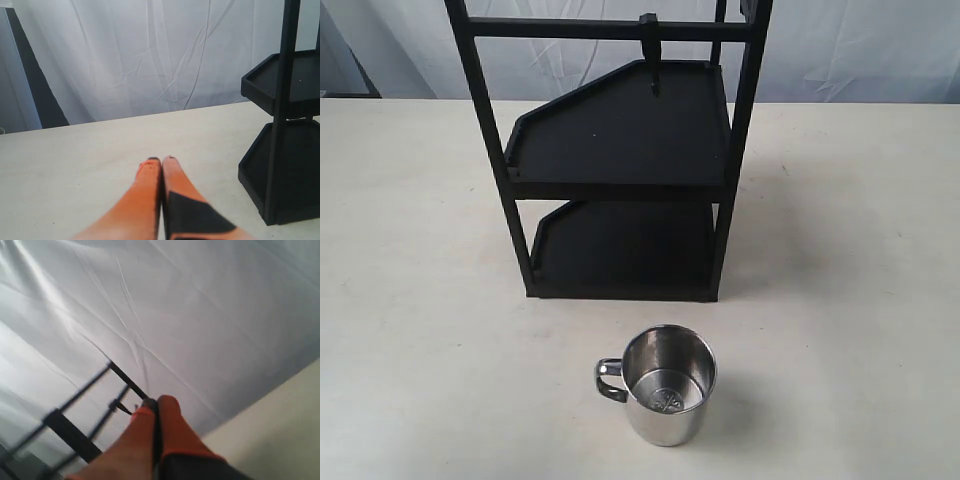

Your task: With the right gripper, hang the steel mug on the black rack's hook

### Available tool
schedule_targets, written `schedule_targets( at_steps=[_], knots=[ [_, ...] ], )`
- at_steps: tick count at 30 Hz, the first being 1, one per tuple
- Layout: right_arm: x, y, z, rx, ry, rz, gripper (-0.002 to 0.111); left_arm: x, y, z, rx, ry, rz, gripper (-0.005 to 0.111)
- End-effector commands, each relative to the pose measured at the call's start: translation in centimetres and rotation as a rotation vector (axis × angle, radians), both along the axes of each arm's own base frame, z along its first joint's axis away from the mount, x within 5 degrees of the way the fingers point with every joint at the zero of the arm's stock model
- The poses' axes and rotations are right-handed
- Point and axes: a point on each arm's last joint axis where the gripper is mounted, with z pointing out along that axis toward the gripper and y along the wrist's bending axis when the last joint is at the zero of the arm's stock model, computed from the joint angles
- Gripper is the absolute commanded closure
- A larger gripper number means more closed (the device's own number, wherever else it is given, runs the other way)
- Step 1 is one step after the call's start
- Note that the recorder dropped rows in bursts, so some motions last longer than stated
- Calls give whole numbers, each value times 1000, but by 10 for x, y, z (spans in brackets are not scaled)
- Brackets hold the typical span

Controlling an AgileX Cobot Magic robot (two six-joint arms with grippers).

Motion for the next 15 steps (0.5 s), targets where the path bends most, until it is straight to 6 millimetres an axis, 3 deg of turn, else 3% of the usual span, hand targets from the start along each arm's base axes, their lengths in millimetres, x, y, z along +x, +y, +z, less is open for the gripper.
schedule_targets(
  at_steps=[1,4,6,10,15],
  knots=[
    [25,4,4,-363,448,121,108,0,0,1,-3,-9,-5,105],
    [56,12,-10,-440,791,367,108,0,0,1,-3,-9,-5,105],
    [75,17,-22,-449,929,520,108,0,0,1,-3,-9,-5,105],
    [101,32,-41,-420,1001,703,108,0,0,1,-3,-9,-5,105],
    [111,66,-57,-493,1024,880,108,0,0,1,-3,-9,-5,105]
  ],
)
